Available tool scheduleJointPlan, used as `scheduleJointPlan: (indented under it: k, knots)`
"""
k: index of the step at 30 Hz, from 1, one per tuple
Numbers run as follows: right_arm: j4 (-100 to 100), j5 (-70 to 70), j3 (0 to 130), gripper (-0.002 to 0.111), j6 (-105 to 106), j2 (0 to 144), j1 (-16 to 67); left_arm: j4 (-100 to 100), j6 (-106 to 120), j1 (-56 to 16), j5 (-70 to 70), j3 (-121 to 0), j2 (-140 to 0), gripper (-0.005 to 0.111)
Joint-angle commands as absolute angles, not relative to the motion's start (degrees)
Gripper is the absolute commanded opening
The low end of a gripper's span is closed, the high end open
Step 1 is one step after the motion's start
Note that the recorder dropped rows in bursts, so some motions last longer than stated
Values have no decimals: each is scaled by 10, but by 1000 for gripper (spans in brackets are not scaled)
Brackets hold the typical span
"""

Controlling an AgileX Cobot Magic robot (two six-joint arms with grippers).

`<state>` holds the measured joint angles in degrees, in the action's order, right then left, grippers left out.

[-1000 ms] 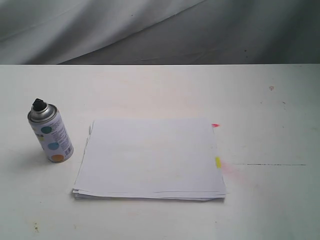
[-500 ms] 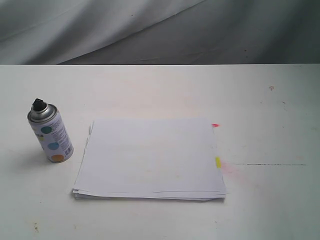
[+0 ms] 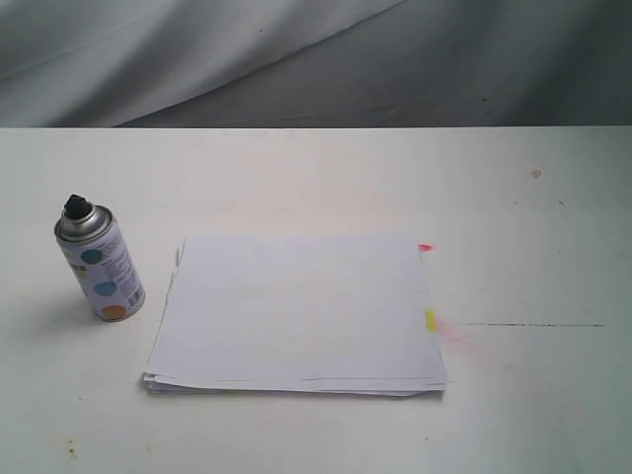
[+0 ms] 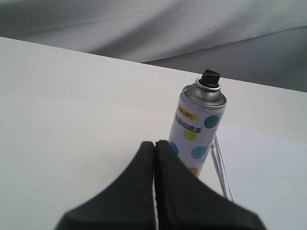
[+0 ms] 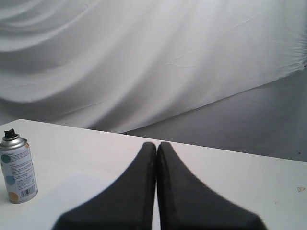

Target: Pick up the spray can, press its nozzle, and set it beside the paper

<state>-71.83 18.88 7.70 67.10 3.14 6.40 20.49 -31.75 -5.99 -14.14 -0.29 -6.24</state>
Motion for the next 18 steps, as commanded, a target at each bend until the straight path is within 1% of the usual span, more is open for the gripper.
scheduleJointPlan:
  k: [1, 13, 18]
  knots:
    - [-723, 186, 73, 0, 674, 29, 63, 202, -312, -63, -143, 0, -61, 0]
    - [-723, 186, 73, 0, 674, 29, 63, 202, -312, -63, -143, 0, -61, 0]
    - [-731, 129, 72, 0, 680, 29, 87, 202, -312, -63, -143, 0, -61, 0]
